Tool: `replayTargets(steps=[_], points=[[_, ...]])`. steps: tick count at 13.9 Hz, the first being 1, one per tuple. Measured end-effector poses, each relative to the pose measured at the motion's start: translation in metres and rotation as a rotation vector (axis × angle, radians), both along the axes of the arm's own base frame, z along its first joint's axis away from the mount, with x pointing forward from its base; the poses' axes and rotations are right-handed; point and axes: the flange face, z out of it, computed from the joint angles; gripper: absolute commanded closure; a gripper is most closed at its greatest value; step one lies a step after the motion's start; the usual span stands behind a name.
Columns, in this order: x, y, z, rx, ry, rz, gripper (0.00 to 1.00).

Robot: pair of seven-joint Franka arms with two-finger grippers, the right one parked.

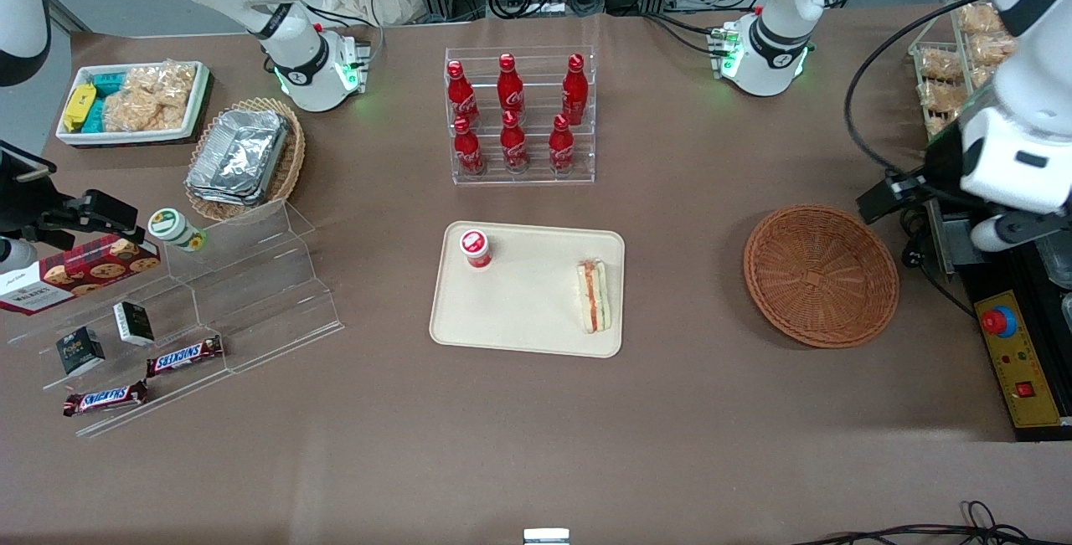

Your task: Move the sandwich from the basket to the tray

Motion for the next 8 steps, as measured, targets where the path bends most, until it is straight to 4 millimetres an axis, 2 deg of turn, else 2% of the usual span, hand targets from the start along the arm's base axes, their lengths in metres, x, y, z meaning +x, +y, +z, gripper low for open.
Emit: replayTargets(steps=[3,5,8], points=[[-0.017,0.042,0.01,-0.036,0.001,-0.091,0.0],[-0.027,0.062,0.012,-0.046,0.003,-0.117,0.0],[-0.034,0.068,0.009,-0.046,0.024,-0.158,0.0]])
